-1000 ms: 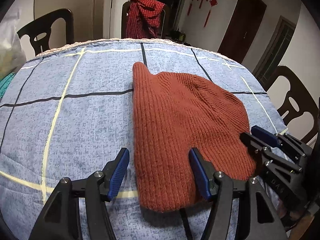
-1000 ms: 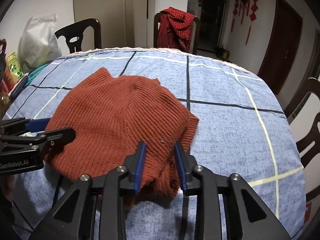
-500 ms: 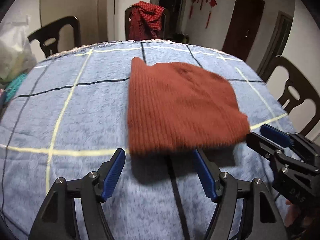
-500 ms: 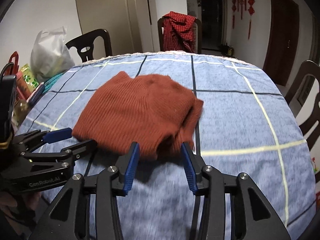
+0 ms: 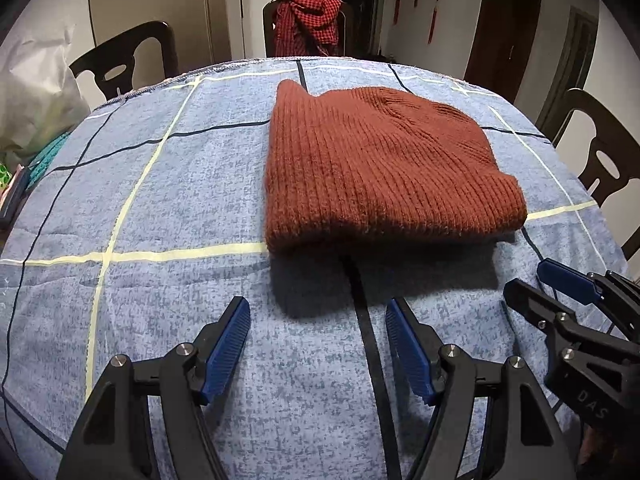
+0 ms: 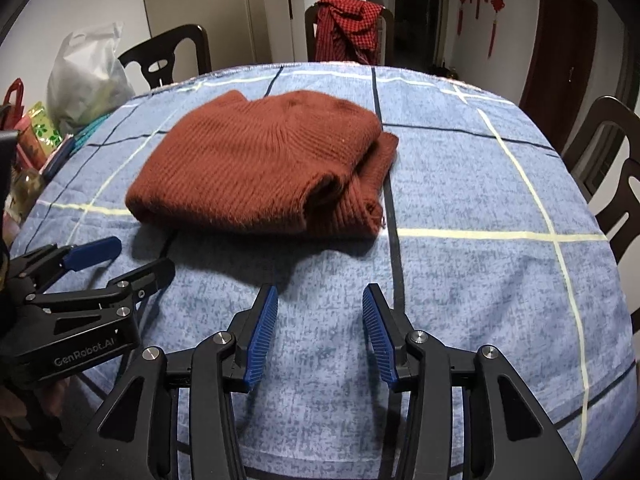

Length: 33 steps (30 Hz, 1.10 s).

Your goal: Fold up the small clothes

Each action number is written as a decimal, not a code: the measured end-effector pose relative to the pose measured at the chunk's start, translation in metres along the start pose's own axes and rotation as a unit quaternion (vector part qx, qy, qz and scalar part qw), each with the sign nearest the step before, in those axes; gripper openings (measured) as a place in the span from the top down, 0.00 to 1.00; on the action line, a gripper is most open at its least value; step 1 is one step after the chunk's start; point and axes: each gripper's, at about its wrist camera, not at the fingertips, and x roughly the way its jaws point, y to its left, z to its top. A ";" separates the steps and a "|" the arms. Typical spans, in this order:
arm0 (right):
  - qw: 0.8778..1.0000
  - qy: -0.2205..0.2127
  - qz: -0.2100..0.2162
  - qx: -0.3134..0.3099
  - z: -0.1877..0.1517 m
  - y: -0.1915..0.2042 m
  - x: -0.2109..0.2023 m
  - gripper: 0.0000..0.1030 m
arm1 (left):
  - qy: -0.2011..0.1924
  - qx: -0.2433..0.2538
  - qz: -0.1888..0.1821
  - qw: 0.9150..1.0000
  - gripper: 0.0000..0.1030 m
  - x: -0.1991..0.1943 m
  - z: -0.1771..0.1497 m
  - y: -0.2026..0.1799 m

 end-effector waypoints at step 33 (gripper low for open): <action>1.000 -0.006 -0.017 -0.005 -0.007 -0.001 0.003 0.49 | -0.008 0.005 0.002 1.000 0.18 0.004 -0.003 -0.005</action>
